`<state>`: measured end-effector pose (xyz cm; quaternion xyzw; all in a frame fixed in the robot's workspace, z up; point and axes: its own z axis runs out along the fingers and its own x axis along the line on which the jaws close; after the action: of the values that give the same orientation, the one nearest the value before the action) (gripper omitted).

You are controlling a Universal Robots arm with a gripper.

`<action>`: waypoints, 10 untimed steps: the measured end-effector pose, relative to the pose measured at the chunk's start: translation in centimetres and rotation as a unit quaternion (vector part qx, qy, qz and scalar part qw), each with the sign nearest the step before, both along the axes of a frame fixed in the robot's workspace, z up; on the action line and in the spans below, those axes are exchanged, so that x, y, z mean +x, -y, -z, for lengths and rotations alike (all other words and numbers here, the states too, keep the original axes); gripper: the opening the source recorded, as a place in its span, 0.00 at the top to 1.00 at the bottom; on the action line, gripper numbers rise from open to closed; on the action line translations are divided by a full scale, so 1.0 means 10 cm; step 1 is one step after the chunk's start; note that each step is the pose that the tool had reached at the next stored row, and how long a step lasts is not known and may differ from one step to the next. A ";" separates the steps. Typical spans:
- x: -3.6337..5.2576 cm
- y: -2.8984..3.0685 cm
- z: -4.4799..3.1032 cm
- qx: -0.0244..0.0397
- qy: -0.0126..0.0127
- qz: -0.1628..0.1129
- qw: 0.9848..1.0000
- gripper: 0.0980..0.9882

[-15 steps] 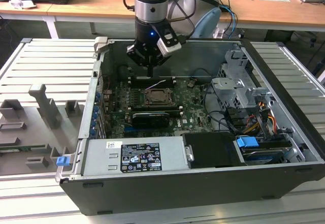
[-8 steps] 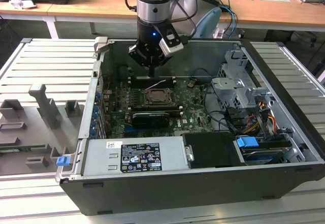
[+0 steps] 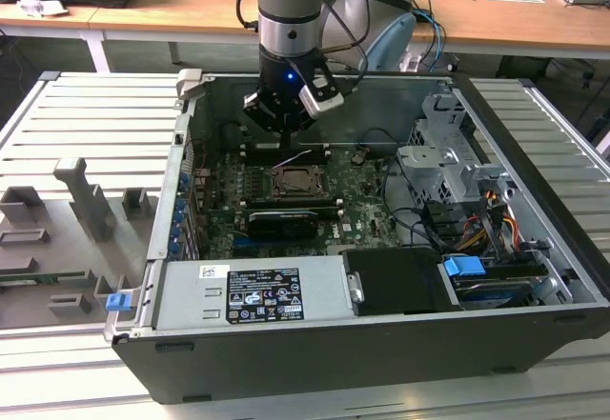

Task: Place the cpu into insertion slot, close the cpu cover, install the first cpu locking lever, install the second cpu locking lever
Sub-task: 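Install the first cpu locking lever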

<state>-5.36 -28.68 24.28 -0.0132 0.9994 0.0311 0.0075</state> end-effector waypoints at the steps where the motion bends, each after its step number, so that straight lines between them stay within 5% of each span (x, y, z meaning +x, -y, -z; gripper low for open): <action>1: -0.001 0.001 0.002 0.000 0.000 0.000 1.000 0.99; 10: 0.006 0.021 0.025 0.001 0.000 0.000 1.000 0.99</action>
<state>-5.30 -28.89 24.03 -0.0132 0.9994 0.0323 0.0076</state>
